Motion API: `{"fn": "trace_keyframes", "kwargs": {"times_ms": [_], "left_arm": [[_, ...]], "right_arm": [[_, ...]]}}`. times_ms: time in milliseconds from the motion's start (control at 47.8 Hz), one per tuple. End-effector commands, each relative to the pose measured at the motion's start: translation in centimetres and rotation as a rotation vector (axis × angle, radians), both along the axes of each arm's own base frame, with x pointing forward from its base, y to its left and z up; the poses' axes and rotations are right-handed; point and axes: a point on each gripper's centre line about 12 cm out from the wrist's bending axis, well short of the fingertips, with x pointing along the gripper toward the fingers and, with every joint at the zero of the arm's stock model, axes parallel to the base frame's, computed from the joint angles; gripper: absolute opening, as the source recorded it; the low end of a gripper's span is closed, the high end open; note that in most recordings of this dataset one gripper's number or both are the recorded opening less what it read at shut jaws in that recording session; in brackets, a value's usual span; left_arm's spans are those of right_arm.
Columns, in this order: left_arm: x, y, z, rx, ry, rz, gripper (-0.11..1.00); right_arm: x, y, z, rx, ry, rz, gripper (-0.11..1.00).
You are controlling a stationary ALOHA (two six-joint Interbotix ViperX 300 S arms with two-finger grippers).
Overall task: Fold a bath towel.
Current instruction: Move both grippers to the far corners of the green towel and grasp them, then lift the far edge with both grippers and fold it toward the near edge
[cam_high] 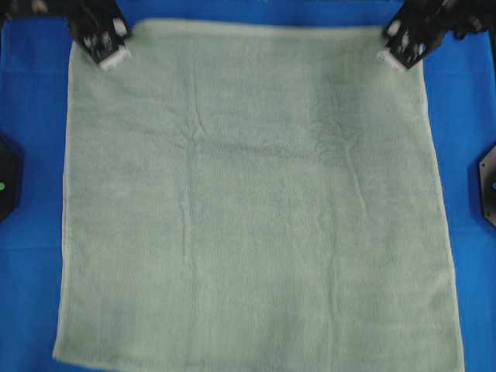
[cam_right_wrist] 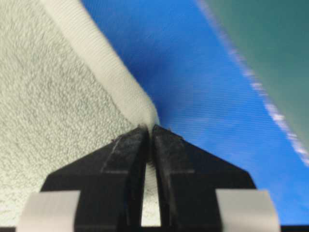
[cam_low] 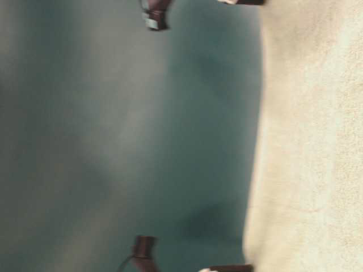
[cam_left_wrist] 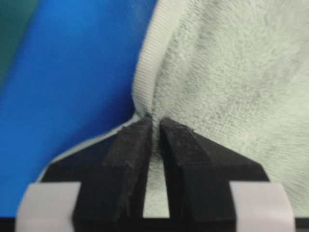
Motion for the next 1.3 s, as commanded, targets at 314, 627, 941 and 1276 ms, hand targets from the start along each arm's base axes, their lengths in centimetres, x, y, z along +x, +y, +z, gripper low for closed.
{"fn": "trace_keyframes", "kwargs": {"times_ms": [314, 627, 941, 1276], "left_arm": [[0.0, -5.4, 7.6, 0.007, -0.108, -0.035, 0.06], [0.8, -17.2, 6.2, -0.199, -0.129, -0.165, 0.06], [0.4, -30.1, 5.1, -0.447, -0.178, -0.303, 0.06], [1.2, -41.4, 3.4, -0.594, -0.127, -0.473, 0.06]], "right_arm": [[-2.0, 4.9, 6.0, -0.058, -0.111, -0.007, 0.07], [-0.7, 15.7, 6.2, 0.149, -0.193, 0.16, 0.07], [-0.7, 26.7, 6.5, 0.398, -0.219, 0.373, 0.07], [-0.7, 36.6, 4.2, 0.613, -0.174, 0.507, 0.07]]}}
